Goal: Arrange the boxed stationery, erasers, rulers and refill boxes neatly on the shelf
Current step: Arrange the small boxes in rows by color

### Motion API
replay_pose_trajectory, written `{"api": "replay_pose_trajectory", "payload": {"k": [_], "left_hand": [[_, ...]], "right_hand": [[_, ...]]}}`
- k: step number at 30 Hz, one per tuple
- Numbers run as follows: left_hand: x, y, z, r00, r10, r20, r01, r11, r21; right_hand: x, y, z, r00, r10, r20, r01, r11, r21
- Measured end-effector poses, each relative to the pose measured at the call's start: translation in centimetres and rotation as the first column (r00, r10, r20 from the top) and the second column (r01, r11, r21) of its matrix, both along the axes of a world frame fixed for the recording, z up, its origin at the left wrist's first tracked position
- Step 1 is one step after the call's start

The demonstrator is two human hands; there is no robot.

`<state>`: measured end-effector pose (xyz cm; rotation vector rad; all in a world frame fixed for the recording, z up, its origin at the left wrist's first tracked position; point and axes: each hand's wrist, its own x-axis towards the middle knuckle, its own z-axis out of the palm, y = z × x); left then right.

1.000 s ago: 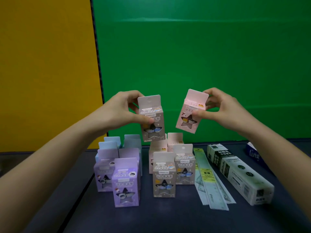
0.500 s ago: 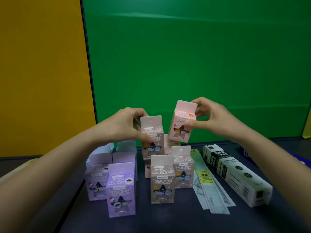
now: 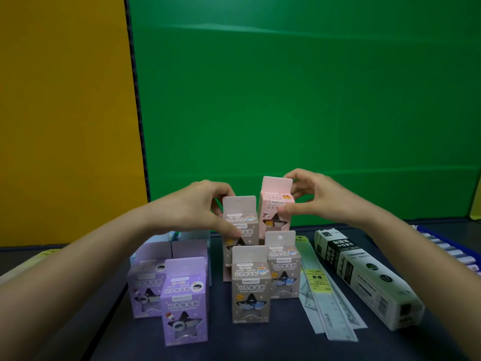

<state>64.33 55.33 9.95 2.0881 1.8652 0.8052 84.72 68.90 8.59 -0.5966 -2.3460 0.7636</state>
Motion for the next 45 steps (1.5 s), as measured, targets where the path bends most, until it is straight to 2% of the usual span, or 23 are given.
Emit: {"api": "replay_pose_trajectory", "payload": {"k": [8, 13, 18, 23, 30, 34, 37, 41, 45], "left_hand": [[0.2, 0.8, -1.3, 0.992, -0.055, -0.110, 0.038, 0.987, -0.156], [0.5, 1.1, -2.0, 0.984, -0.074, -0.160, 0.044, 0.982, -0.184], [0.8, 1.3, -2.5, 0.958, -0.085, -0.272, 0.039, 0.985, -0.170], [1.0, 1.5, -2.9, 0.915, -0.050, -0.400, 0.015, 0.996, -0.089], [0.5, 1.6, -2.6, 0.918, -0.028, -0.395, 0.021, 1.000, -0.020], [0.2, 1.5, -2.1, 0.934, -0.016, -0.356, 0.011, 1.000, -0.017], [-0.1, 1.8, -1.7, 0.946, 0.059, -0.318, -0.039, 0.997, 0.069], [-0.7, 3.0, -1.2, 0.923, 0.173, -0.344, -0.101, 0.970, 0.219], [-1.3, 4.5, -1.5, 0.903, 0.200, -0.381, -0.136, 0.973, 0.188]], "right_hand": [[-0.3, 0.6, -1.0, 0.991, 0.022, 0.133, -0.015, 0.998, -0.055], [-0.5, 1.0, -1.1, 0.980, 0.051, 0.192, -0.026, 0.991, -0.130], [-1.1, 1.2, -0.2, 0.935, 0.058, 0.349, -0.039, 0.997, -0.060], [-2.1, 1.3, -0.2, 0.888, 0.080, 0.452, -0.079, 0.997, -0.019], [-2.2, 1.3, -0.6, 0.848, 0.049, 0.527, -0.093, 0.994, 0.057], [-2.0, 1.6, -0.8, 0.864, 0.052, 0.501, -0.080, 0.996, 0.034], [-1.7, 1.8, -0.8, 0.908, 0.031, 0.417, -0.052, 0.998, 0.039], [-2.0, 1.8, -0.9, 0.940, -0.040, 0.338, -0.017, 0.986, 0.163], [-2.2, 2.1, -0.6, 0.955, -0.096, 0.279, 0.026, 0.969, 0.245]]}}
